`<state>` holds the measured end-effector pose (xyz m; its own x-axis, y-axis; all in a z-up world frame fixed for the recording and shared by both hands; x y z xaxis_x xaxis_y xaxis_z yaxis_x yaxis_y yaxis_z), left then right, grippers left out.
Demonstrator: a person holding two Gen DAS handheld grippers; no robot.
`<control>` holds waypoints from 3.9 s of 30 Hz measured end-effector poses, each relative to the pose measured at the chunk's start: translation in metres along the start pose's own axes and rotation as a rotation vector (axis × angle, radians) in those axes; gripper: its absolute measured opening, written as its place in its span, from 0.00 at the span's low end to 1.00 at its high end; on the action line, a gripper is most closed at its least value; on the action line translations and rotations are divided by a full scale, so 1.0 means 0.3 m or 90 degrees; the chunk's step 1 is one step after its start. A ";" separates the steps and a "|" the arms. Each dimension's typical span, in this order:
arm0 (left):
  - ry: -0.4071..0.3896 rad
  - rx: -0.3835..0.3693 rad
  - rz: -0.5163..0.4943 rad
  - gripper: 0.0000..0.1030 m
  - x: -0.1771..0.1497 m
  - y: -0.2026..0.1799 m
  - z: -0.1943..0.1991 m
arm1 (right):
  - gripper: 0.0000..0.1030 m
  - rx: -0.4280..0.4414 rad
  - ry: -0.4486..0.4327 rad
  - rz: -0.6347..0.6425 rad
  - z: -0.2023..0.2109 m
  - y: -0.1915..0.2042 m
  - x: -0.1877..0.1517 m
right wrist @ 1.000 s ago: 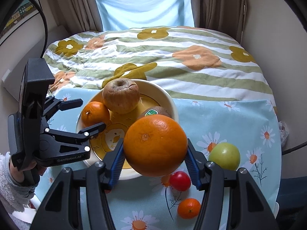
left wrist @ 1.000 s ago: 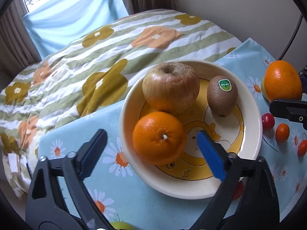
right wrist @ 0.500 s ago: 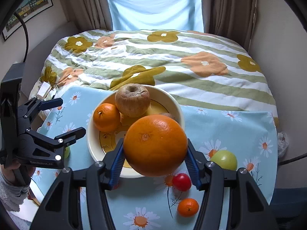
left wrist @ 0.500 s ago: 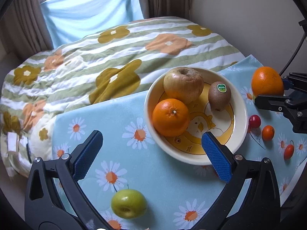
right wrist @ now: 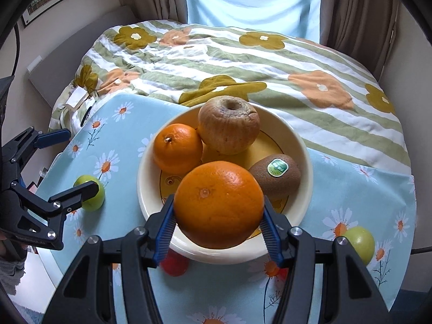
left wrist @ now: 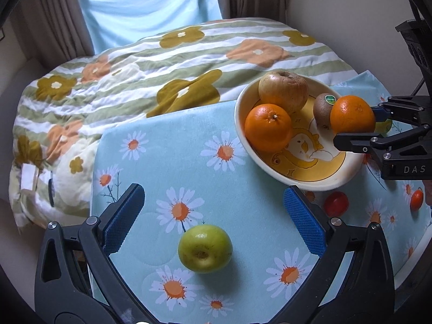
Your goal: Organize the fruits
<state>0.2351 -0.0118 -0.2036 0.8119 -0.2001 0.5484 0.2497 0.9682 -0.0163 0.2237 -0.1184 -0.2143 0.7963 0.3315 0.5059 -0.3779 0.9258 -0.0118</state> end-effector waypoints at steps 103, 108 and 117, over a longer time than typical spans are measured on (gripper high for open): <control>0.046 -0.001 -0.116 0.80 -0.229 0.051 -0.086 | 0.84 -0.237 0.050 -0.374 0.287 -0.112 -0.786; 0.045 0.002 -0.115 0.56 -0.214 0.054 -0.099 | 0.81 -0.239 0.053 -0.378 0.276 -0.116 -0.786; 0.044 -0.001 -0.108 0.56 -0.208 0.059 -0.096 | 0.66 -0.235 0.061 -0.382 0.261 -0.127 -0.786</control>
<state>0.2041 0.0134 -0.2623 0.7927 -0.3704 0.4842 0.3864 0.9196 0.0707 0.0134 -0.2461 -0.2658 0.8613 -0.2564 0.4386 0.3106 0.9489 -0.0553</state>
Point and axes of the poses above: each gripper's, at about its wrist camera, not at the fingertips, and z roughly against the way its jaws point, y to its left, x to its top, the point moved 5 cm from there along -z, roughly the way its jaws point, and after that the axes turned 11 degrees about z, right-handed, at the moved point
